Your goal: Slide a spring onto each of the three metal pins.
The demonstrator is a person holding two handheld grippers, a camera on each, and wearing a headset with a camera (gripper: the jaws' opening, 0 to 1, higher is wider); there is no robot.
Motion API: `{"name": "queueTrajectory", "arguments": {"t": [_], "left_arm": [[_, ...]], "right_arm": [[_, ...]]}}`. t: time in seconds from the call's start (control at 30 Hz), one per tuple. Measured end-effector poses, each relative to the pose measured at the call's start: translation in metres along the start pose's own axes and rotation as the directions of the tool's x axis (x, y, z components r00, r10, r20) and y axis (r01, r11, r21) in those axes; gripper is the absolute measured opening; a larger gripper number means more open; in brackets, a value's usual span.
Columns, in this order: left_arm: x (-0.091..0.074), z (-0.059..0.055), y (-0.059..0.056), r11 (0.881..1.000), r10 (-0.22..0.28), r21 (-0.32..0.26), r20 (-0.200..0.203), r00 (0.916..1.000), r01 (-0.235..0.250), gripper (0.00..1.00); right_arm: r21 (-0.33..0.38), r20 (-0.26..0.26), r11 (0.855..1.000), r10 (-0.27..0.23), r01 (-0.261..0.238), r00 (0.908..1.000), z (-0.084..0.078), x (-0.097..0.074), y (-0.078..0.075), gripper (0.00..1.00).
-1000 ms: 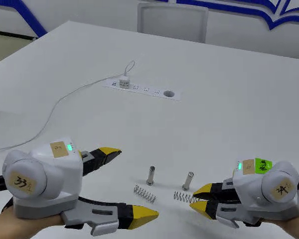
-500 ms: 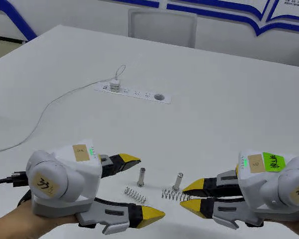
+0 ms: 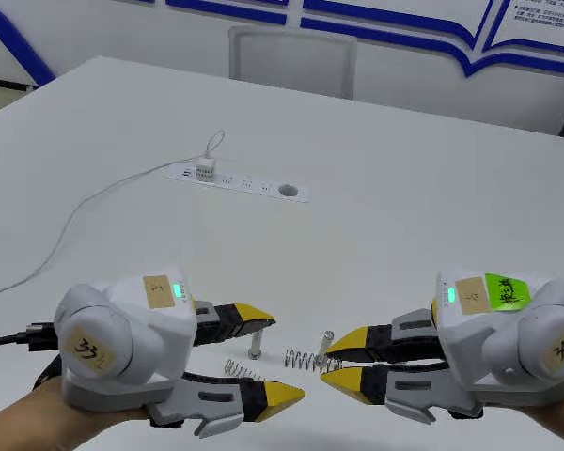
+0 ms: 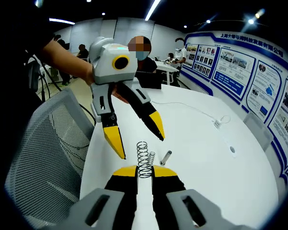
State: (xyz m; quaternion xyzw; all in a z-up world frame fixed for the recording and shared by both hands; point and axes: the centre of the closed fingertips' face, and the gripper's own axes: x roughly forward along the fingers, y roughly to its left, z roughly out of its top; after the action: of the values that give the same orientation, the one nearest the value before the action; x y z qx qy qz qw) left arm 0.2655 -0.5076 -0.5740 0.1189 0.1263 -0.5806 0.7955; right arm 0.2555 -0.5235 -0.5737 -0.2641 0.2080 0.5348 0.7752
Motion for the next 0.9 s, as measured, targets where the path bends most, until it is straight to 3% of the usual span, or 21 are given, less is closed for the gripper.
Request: {"name": "queueTrajectory", "arguments": {"t": [0.1,0.23,0.33,0.47,0.6,0.73,0.9], "left_arm": [[0.001,-0.005,-0.003,0.999,-0.023,0.022,-0.028,0.9993,0.023,0.42],[0.000,0.001,-0.006,0.999,-0.046,0.028,-0.004,0.9989,0.047,0.32],[0.001,0.000,-0.009,0.997,-0.065,0.036,-0.012,0.9978,0.065,0.23],[0.001,-0.001,-0.008,0.997,-0.071,0.042,-0.025,0.9972,0.072,0.24],[0.000,0.002,-0.011,0.996,-0.086,0.021,-0.006,0.9963,0.086,0.20],[0.000,0.002,-0.018,0.993,-0.112,0.039,-0.010,0.9937,0.112,0.14],[-0.001,0.003,-0.023,0.989,-0.124,0.080,-0.012,0.9923,0.124,0.12]], "right_arm": [[-0.015,0.000,1.000,0.009,-0.009,1.0000,0.002,0.001,0.003,0.11],[-0.028,0.002,0.999,0.022,-0.022,0.9998,0.005,0.001,0.007,0.11],[-0.034,-0.018,0.999,0.025,-0.025,0.9995,0.001,0.002,0.008,0.11],[-0.033,-0.014,0.999,0.032,-0.032,0.9994,0.002,0.001,0.010,0.11],[-0.037,-0.007,0.999,0.033,-0.033,0.9994,0.004,-0.001,0.010,0.11],[-0.035,-0.004,0.999,0.036,-0.036,0.9994,0.006,-0.002,0.012,0.11],[-0.038,-0.005,0.998,0.041,-0.041,0.9991,0.005,-0.004,0.016,0.11]]}}
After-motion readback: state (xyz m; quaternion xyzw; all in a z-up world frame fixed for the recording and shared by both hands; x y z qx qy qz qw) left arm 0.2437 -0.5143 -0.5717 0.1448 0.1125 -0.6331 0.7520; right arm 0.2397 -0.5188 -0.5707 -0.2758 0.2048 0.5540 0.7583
